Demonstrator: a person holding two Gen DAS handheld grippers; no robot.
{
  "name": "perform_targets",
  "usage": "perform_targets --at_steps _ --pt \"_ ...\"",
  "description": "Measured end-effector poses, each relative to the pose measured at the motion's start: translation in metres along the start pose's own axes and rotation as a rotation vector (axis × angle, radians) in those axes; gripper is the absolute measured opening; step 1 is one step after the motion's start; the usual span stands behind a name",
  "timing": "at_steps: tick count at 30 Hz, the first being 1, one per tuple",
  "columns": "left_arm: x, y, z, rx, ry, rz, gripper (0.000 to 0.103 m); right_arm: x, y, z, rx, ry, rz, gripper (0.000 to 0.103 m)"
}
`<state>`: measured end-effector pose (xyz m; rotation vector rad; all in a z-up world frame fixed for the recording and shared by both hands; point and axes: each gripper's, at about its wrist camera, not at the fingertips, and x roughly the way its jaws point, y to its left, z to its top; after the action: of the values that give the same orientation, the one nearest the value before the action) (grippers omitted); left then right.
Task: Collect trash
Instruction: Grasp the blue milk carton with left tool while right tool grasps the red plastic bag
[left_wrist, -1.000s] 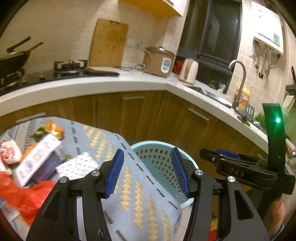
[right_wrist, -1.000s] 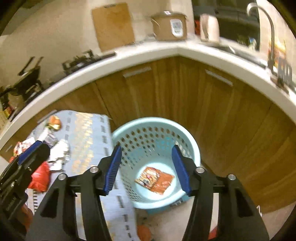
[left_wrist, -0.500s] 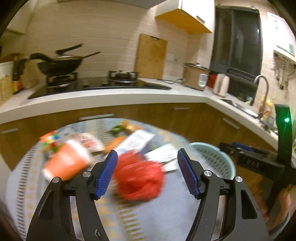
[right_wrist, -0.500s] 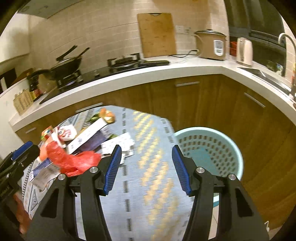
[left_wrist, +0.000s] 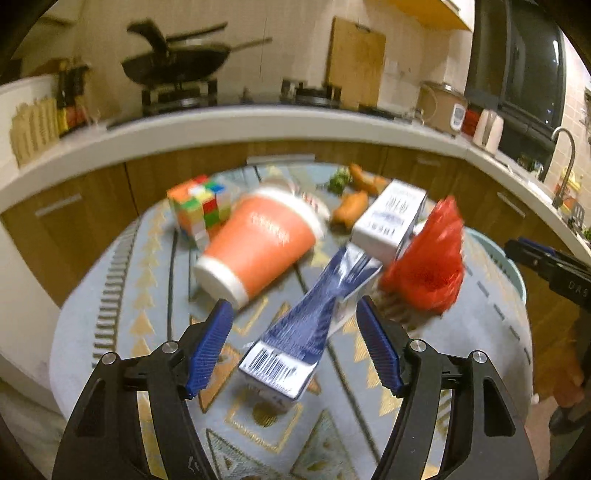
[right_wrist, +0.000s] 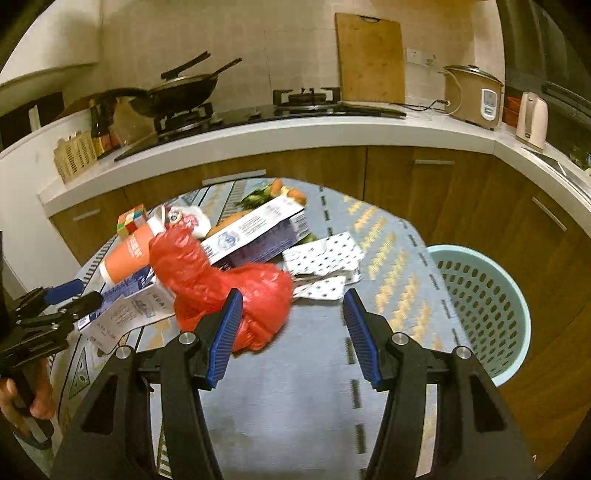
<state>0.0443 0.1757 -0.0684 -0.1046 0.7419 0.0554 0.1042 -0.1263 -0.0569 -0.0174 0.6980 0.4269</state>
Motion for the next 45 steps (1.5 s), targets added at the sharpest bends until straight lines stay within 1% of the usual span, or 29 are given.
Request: perform_targets --at_steps 1,4,5,7,9,10,11,13,14,15,16,17,18,20,22,23,26,30,33,36,41,42,43,44,45 --pt "0.002 0.001 -0.003 -0.002 0.014 -0.003 0.068 0.001 0.002 -0.001 -0.003 0.004 0.001 0.053" --pt "0.008 0.0 -0.011 -0.014 0.068 -0.062 0.068 0.004 0.004 -0.005 0.001 0.017 -0.005 0.053" --pt "0.01 -0.004 -0.014 -0.008 0.077 -0.066 0.067 0.004 0.003 -0.005 0.006 0.02 -0.002 0.053" --pt "0.013 -0.011 -0.017 0.006 0.093 -0.045 0.063 0.004 0.002 -0.007 0.016 0.025 0.003 0.053" --pt "0.018 -0.017 -0.018 -0.012 0.142 -0.036 0.042 0.003 0.001 -0.007 0.013 0.025 -0.003 0.053" --pt "0.02 -0.018 -0.018 -0.033 0.166 -0.059 0.04 0.003 0.001 -0.007 0.011 0.025 -0.004 0.053" --pt "0.018 -0.02 -0.019 -0.065 0.178 -0.092 0.039 0.002 0.001 -0.007 0.01 0.023 -0.001 0.053" --pt "0.015 -0.027 -0.019 -0.082 0.196 -0.125 0.039 0.0 0.0 -0.007 0.009 0.018 -0.001 0.053" --pt "0.013 -0.034 -0.02 -0.074 0.202 -0.144 0.042 0.0 0.0 -0.007 0.009 0.018 -0.001 0.053" --pt "0.012 -0.039 -0.02 -0.063 0.208 -0.155 0.047 0.001 0.0 -0.007 0.008 0.02 -0.002 0.053" --pt "0.011 -0.044 -0.02 -0.05 0.206 -0.155 0.05 0.003 0.0 -0.007 0.006 0.024 -0.003 0.053" --pt "0.012 -0.048 -0.019 -0.041 0.199 -0.149 0.056 0.004 0.001 -0.008 0.004 0.028 -0.004 0.053" --pt "0.014 -0.051 -0.018 -0.031 0.19 -0.134 0.058 0.006 0.001 -0.008 0.0 0.032 -0.006 0.053" --pt "0.02 -0.057 -0.015 -0.005 0.178 -0.086 0.058 0.011 0.003 -0.008 -0.007 0.04 0.0 0.053" --pt "0.029 -0.064 -0.012 0.01 0.178 -0.067 0.057 0.014 0.006 -0.008 -0.02 0.044 0.006 0.056" --pt "0.032 -0.066 -0.011 0.015 0.178 -0.059 0.056 0.016 0.008 -0.008 -0.028 0.044 0.007 0.059" --pt "0.042 -0.068 -0.009 0.022 0.184 -0.035 0.031 0.025 0.014 -0.005 -0.051 0.056 0.018 0.06" --pt "0.039 -0.064 -0.009 0.008 0.149 -0.035 0.031 0.042 0.016 -0.001 -0.057 0.073 0.019 0.06" --pt "0.034 -0.058 -0.006 -0.011 0.125 -0.033 0.031 0.059 0.017 0.003 -0.056 0.102 0.015 0.06" --pt "0.028 -0.053 -0.003 -0.027 0.1 -0.037 0.031 0.076 0.018 0.005 -0.04 0.138 0.052 0.06" --pt "0.024 -0.049 0.003 -0.041 0.071 -0.04 0.031 0.088 0.017 0.002 -0.013 0.166 0.111 0.06" --pt "0.025 -0.048 0.004 -0.05 0.066 -0.044 0.031 0.088 0.017 0.002 -0.013 0.165 0.113 0.057" --pt "0.024 -0.047 0.005 -0.062 0.06 -0.048 0.031 0.087 0.017 0.002 -0.014 0.161 0.122 0.049" --pt "0.024 -0.047 0.006 -0.068 0.056 -0.051 0.031 0.086 0.017 0.002 -0.017 0.166 0.149 0.036" --pt "0.023 -0.046 0.007 -0.072 0.05 -0.053 0.031 0.084 0.019 0.002 -0.025 0.163 0.146 0.032"
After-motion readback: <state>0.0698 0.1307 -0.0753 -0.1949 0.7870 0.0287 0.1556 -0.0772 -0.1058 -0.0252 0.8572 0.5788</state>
